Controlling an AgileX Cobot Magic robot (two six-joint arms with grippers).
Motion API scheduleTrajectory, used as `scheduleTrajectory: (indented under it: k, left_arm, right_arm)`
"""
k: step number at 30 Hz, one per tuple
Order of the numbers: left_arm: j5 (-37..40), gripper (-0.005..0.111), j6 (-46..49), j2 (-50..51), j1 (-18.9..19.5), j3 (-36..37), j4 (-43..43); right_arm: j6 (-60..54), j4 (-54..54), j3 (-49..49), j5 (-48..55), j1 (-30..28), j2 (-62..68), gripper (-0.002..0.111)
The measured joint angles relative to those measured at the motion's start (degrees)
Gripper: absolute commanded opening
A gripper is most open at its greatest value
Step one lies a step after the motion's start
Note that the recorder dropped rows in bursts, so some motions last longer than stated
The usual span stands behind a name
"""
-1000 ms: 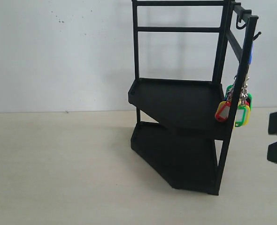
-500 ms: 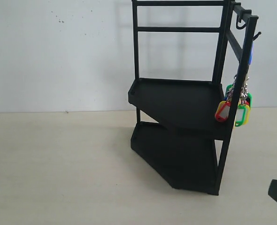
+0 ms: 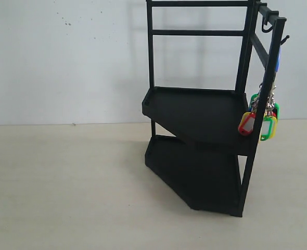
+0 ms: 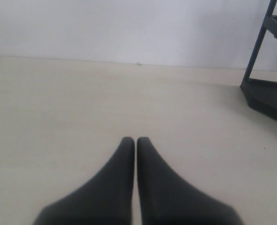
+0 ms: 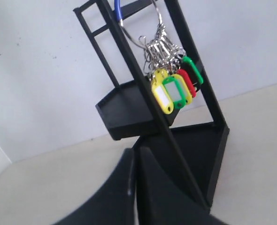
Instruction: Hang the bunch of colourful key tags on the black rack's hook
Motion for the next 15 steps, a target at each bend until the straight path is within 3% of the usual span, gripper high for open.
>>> scheduleTrajectory:
  k: [10, 15]
  left_arm:
    - [0.00, 0.004, 0.00, 0.00, 0.00, 0.00, 0.00]
    - [0.00, 0.004, 0.00, 0.00, 0.00, 0.00, 0.00]
  right_arm:
    - [-0.20, 0.00, 0.12, 5.73, -4.77, -5.48, 0.000]
    - [-6.66, -0.20, 0.15, 8.97, -7.02, -5.51, 0.000]
